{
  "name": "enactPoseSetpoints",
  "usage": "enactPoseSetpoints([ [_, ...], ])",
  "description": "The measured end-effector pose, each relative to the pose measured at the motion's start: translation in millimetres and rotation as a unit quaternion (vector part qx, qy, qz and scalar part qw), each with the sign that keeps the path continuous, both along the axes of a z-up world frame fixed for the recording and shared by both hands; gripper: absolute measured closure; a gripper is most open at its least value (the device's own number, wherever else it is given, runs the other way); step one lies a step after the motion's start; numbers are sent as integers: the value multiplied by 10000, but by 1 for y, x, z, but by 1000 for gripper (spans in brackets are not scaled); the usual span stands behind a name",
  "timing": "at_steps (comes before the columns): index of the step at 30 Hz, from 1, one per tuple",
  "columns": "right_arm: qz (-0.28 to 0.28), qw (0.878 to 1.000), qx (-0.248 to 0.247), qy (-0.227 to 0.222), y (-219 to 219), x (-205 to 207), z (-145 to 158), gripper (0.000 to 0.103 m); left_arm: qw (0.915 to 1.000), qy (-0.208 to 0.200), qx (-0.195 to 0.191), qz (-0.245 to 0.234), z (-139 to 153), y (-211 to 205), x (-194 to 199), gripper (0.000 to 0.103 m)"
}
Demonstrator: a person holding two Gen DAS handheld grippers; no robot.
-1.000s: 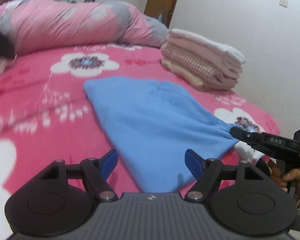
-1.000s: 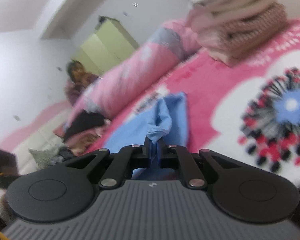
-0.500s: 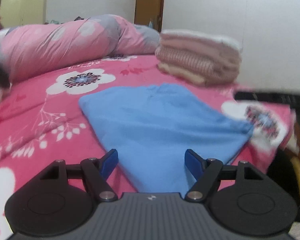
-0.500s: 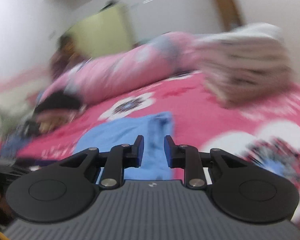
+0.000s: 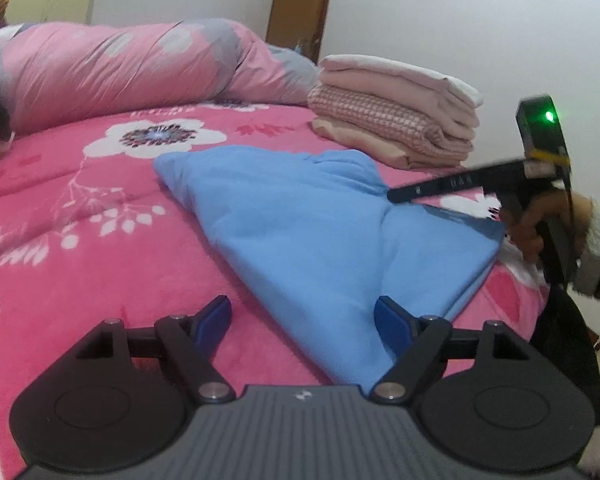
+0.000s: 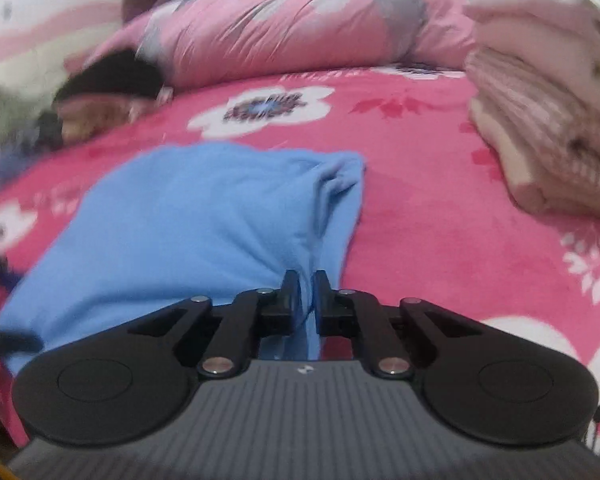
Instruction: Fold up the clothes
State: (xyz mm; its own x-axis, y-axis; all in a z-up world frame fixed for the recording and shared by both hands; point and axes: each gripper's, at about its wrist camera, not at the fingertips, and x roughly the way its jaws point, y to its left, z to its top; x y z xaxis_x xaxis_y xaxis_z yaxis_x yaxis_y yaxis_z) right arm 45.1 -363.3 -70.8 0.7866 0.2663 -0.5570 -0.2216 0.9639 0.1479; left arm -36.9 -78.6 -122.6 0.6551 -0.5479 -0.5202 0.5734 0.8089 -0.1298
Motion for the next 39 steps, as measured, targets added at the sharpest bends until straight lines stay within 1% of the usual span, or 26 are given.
enactPoseSetpoints([
  [2, -116, 9998, -42, -182, -3, -2, 8, 94, 10000, -76, 6, -63, -2, 1, -2, 23],
  [5, -328, 9980, -284, -451, -6, -1, 26, 93, 9999, -115, -29, -123, -3, 3, -2, 23],
  [6, -303, 9976, -331, -525, -4, 0, 31, 93, 9998, -128, -40, -138, -4, 3, -2, 23],
  [9, 193, 9972, -366, -629, 10, 14, 39, 93, 9997, -152, -88, -151, -5, 4, -3, 23],
  [13, 810, 9926, -828, -377, 26, 46, 18, 95, 9996, -164, -143, -196, -7, 7, -3, 23],
  [14, 741, 9923, -953, -287, 23, 55, 13, 95, 9995, -165, -166, -205, -7, 8, -3, 23],
  [16, -33, 9935, -1140, -62, -2, 75, 5, 95, 9994, -174, -204, -241, -8, 10, -3, 23],
  [17, -318, 9948, -968, -61, -14, 78, 9, 95, 9992, -182, -223, -265, -9, 10, -2, 23],
  [18, -402, 9970, -641, -141, -23, 78, 16, 95, 9991, -186, -251, -281, -9, 11, -2, 22],
  [20, -213, 9993, 80, -290, -28, 76, 30, 93, 9989, -192, -308, -307, -11, 12, -1, 21],
  [23, 147, 9961, 866, -21, -24, 85, 35, 91, 9987, -201, -310, -348, -12, 12, 0, 20],
  [24, 187, 9953, 941, 99, -22, 91, 33, 91, 9987, -199, -310, -356, -12, 11, 0, 20],
  [28, 317, 9929, 965, 621, -15, 114, 24, 88, 9986, -185, -329, -370, -12, 12, 1, 20],
  [30, 404, 9923, 910, 737, -10, 119, 21, 87, 9986, -190, -333, -369, -12, 12, 1, 20],
  [31, 457, 9921, 878, 767, -7, 121, 21, 89, 9986, -194, -335, -368, -12, 12, 1, 20],
  [32, 533, 9919, 871, 758, -4, 121, 21, 102, 9986, -198, -335, -368, -12, 12, 1, 20],
  [33, 629, 9920, 885, 650, -1, 118, 24, 103, 9986, -199, -338, -368, -12, 12, 1, 20],
  [34, 666, 9934, 845, 406, 0, 113, 29, 103, 9985, -201, -340, -368, -12, 12, 1, 20],
  [36, 565, 9954, 749, -196, 1, 103, 40, 103, 9985, -202, -341, -369, -12, 12, 1, 20],
  [37, 432, 9950, 781, -444, -3, 99, 44, 103, 9985, -202, -338, -370, -13, 12, 2, 20],
  [38, 297, 9947, 803, -561, -7, 97, 44, 103, 9985, -198, -337, -373, -13, 12, 1, 20],
  [39, 162, 9952, 794, -545, -12, 99, 39, 103, 9985, -195, -336, -375, -13, 12, 1, 20],
])
